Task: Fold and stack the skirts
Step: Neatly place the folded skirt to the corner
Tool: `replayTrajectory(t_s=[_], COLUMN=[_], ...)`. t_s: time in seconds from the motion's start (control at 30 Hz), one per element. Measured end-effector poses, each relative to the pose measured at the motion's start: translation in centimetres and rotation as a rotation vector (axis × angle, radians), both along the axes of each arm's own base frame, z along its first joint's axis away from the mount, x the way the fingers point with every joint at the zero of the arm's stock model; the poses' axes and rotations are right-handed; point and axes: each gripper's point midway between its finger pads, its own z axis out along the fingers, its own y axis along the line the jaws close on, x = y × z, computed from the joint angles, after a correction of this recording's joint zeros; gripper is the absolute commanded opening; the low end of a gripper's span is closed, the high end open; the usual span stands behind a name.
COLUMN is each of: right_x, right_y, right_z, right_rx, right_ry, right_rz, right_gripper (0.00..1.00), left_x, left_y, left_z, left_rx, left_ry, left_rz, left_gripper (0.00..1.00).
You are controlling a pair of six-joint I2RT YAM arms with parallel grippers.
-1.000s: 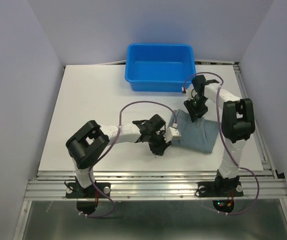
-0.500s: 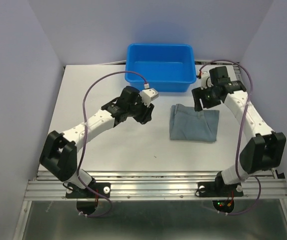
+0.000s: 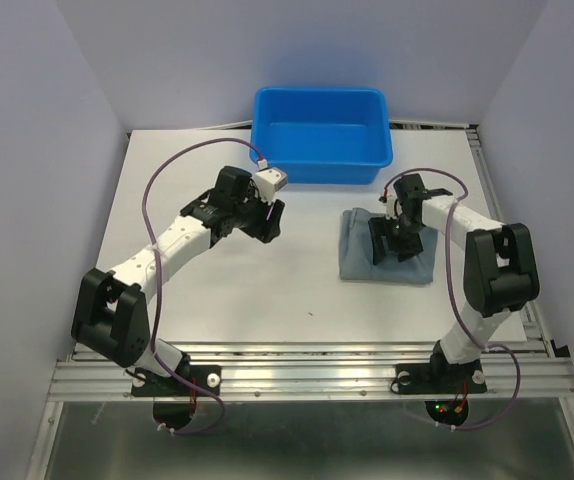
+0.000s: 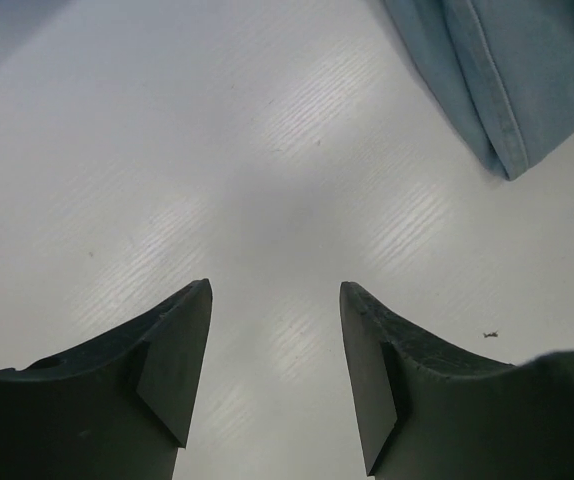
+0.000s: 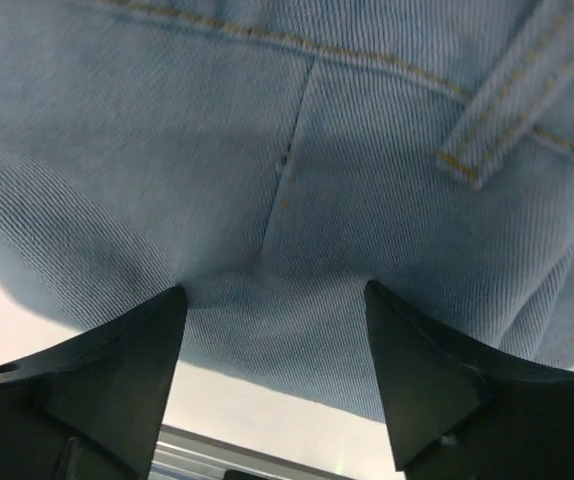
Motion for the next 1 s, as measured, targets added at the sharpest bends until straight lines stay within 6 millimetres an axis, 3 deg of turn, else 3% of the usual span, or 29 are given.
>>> replayTrajectory(t_s=[0.1, 0.23, 0.3, 0.4, 0.47, 0.6, 0.73, 1.0], right_x=[0.7, 1.3, 1.9, 2.9, 3.7, 6.0, 9.5, 16.0], right_y=[-1.0, -3.7, -6.5, -10.9, -13.6, -17.8, -20.3, -23.1], right_z=[-1.7, -1.7, -1.7, -1.9, -1.9, -2.4, -2.2, -1.9], right_rx=[-0.042, -0.043, -0.059, -0.097, -0.13, -0.183, -0.222, -0.246], right_ry=[0.006, -0.02, -0.044, -0.071, -0.076, -0.059, -0.068, -0.084], right_rz=[0.034, 0.058, 0.067, 0.069, 0.071, 0.052, 0.036, 0.014], right_gripper=[0.88, 1.0, 1.0, 1.0, 1.0, 1.0, 1.0, 1.0], left_x=[0.4, 0.4, 0.5, 0.2, 0.0, -0.3, -0.4, 0.4], left_y=[1.0, 1.8, 2.2, 2.5, 2.7, 2.8, 3.0, 3.4], left_z=[-0.2, -0.4, -0.4, -0.4, -0.3, -0.3, -0.2, 1.3], left_rx=[0.006, 0.014, 0.016, 0.012, 0.009, 0.01, 0.015, -0.001], left_ry=[0.01, 0.023, 0.026, 0.03, 0.034, 0.042, 0.051, 0.035], left_rz=[0.026, 0.041, 0.046, 0.033, 0.02, 0.006, -0.003, 0.007], left_gripper=[0.66, 0.66, 0.81, 0.85, 0.96, 0.96, 0.96, 0.99])
